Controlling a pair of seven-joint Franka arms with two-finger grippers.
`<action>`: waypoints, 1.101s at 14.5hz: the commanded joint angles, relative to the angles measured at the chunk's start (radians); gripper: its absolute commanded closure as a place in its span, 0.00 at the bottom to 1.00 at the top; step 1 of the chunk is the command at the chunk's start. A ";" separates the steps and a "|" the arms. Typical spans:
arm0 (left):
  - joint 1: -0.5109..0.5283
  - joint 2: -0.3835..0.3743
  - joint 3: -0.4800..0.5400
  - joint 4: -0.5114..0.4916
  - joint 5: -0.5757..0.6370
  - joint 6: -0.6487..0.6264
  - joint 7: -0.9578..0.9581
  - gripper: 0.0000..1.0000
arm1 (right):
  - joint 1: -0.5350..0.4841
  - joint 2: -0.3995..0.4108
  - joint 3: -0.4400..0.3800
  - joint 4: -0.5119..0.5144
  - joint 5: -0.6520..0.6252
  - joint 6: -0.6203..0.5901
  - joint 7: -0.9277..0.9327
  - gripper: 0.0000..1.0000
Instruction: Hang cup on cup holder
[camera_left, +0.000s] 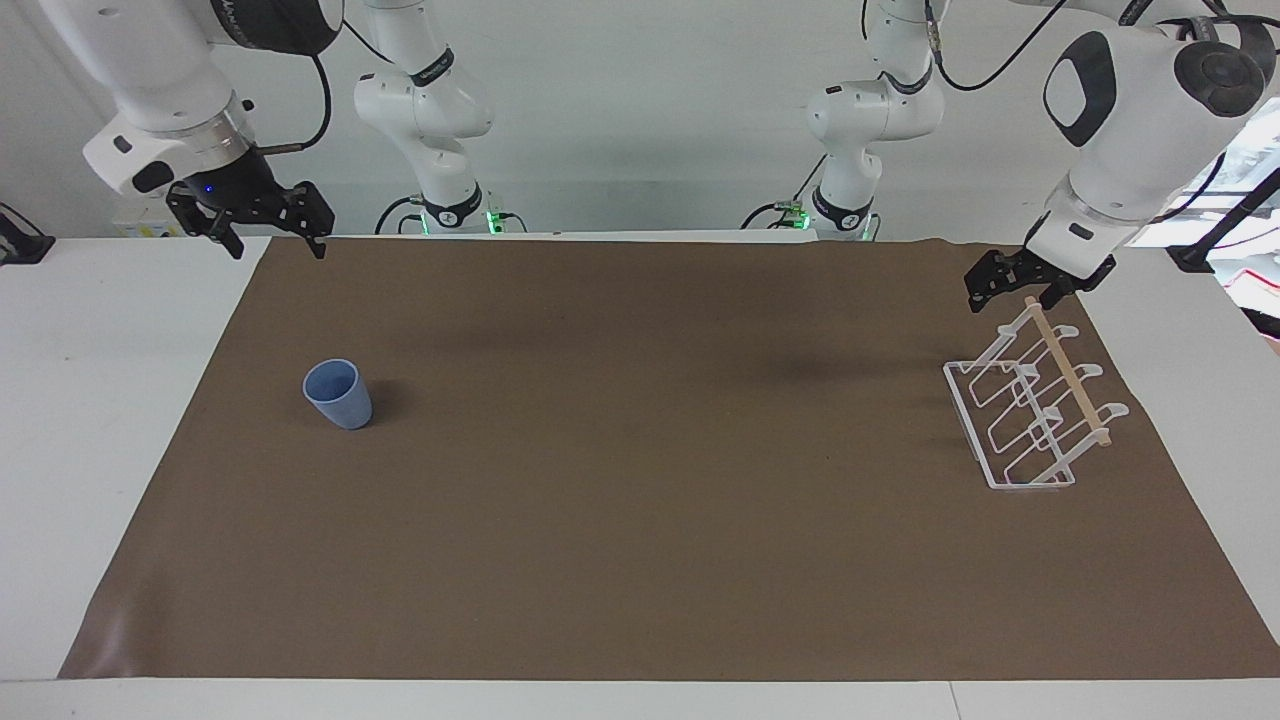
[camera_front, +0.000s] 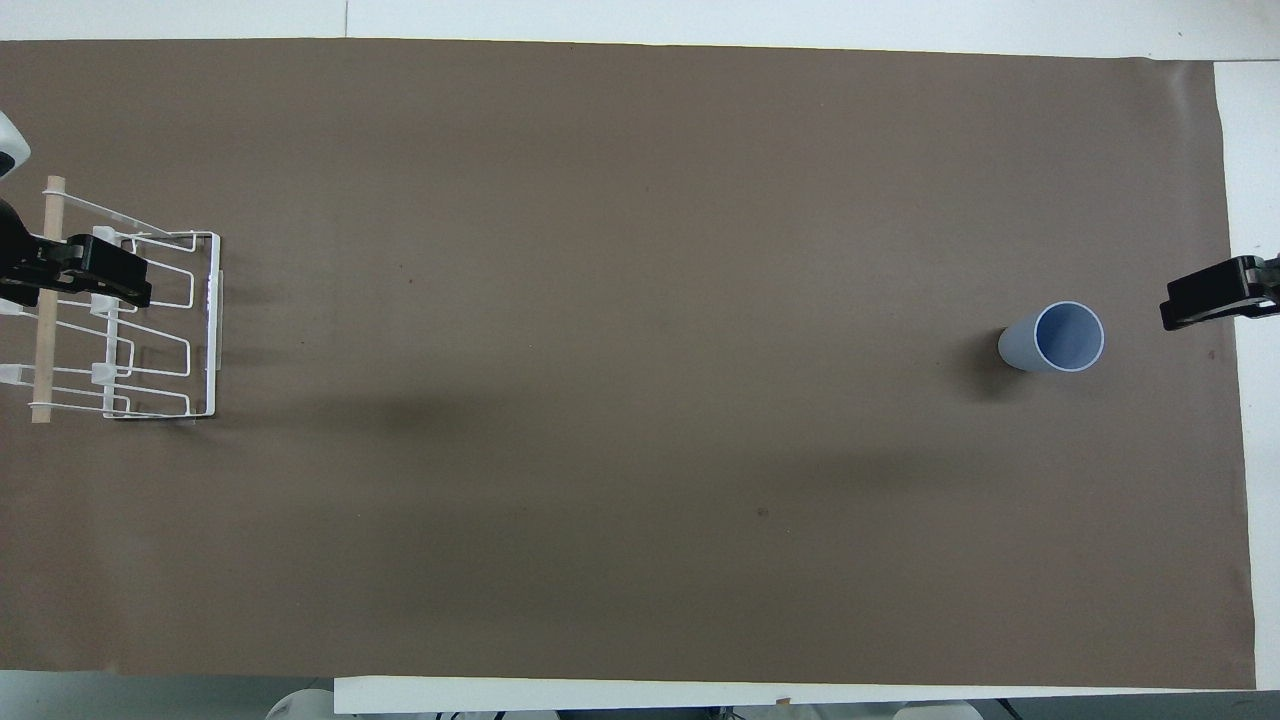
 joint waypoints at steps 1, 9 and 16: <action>0.001 -0.014 0.000 -0.009 0.017 0.009 -0.013 0.00 | -0.058 -0.044 0.002 -0.158 0.012 0.155 -0.057 0.00; 0.001 -0.014 0.000 -0.009 0.017 0.009 -0.013 0.00 | -0.169 0.051 0.000 -0.488 0.090 0.576 -0.225 0.00; 0.000 -0.014 0.000 -0.009 0.017 0.009 -0.013 0.00 | -0.176 0.129 0.000 -0.496 0.090 0.662 -0.248 0.23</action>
